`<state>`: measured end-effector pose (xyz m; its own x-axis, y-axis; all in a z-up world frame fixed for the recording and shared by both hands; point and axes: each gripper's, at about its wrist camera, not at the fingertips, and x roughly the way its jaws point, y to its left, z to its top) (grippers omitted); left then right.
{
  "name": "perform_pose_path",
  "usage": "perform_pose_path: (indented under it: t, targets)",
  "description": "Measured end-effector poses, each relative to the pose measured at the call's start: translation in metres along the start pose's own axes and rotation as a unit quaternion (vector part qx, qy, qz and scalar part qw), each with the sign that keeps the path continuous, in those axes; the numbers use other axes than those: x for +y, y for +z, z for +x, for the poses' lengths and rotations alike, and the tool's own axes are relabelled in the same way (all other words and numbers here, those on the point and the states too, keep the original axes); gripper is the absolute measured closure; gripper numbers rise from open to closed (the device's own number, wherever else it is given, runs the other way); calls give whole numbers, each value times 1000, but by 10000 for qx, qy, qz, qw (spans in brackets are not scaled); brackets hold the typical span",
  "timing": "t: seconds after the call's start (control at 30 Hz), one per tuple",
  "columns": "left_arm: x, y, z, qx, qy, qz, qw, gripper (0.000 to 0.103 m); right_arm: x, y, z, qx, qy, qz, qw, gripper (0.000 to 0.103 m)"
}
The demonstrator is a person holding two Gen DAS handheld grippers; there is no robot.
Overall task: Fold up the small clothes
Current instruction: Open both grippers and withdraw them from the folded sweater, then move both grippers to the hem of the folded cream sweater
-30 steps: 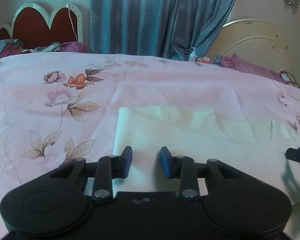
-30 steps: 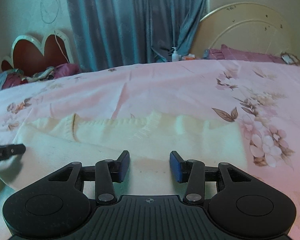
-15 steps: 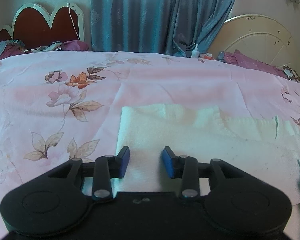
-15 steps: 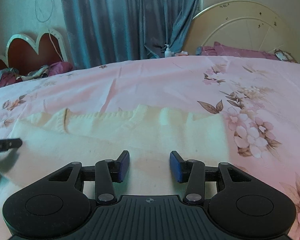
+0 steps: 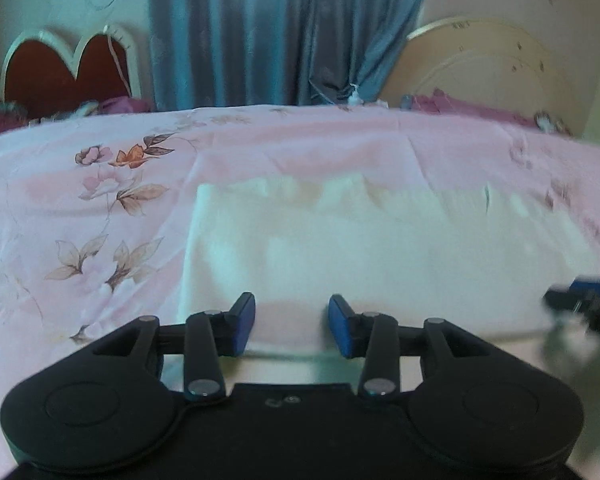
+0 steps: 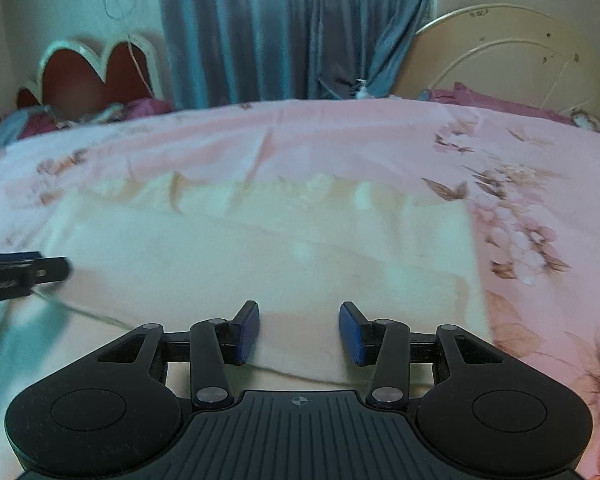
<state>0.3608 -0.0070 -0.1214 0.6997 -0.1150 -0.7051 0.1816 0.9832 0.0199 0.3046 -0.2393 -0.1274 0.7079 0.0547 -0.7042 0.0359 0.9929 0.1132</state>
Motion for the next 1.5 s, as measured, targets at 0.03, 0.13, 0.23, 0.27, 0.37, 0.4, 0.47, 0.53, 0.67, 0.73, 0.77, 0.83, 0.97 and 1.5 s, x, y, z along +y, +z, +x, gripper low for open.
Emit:
perform_pose_path:
  t: [0.03,0.13,0.23,0.27,0.37,0.4,0.47,0.53,0.67,0.73,0.77,0.83,0.97,1.5]
  targets:
    - [1,-3,1,2,15,49,10000,61,-7,-2,0,8,-57,82,9999,59]
    - [6,-1,2,42,17,-100,9999,60,-20,-5,-1,-10,-201,146,9997,59]
    - [8,-1,3,57,48,-169,9998,59,-25,-7,-5,-22,-288,123,9995,59]
    - [7,-2,3,49,64,-163,9998,59,-26,-9,-5,-35,-309,70,9995,59]
    - [3,-3,4,19,148,-65,9999,59,-28,-14,-3,-134,-294,25,9995,59]
    - [2,-3,4,10,183,-23,9998,58,-28,-14,-3,-124,-296,32,9995,59]
    - [0,-4,4,9,236,26,9997,58,-29,-10,-5,-33,-268,92,9996,59]
    - [-2,-3,4,37,295,41,9995,58,-31,-13,-4,-59,-203,30,9998,59]
    - [-7,-1,6,93,425,71,9990,57,-32,-10,-1,-2,-187,-64,9998,58]
    - [-11,0,6,99,507,107,9986,57,-31,-9,0,40,-171,-138,9998,58]
    - [-12,0,6,101,551,134,9983,57,-31,-8,1,51,-160,-187,9997,58]
    - [-18,0,5,110,682,260,9973,56,-31,-8,1,69,-115,-249,9996,58]
    - [-28,4,-1,205,908,457,9946,56,-31,-1,3,242,-13,-478,9986,56]
    - [-28,-34,-126,17,151,242,9996,39,-20,-51,-114,33,936,-138,9955,55]
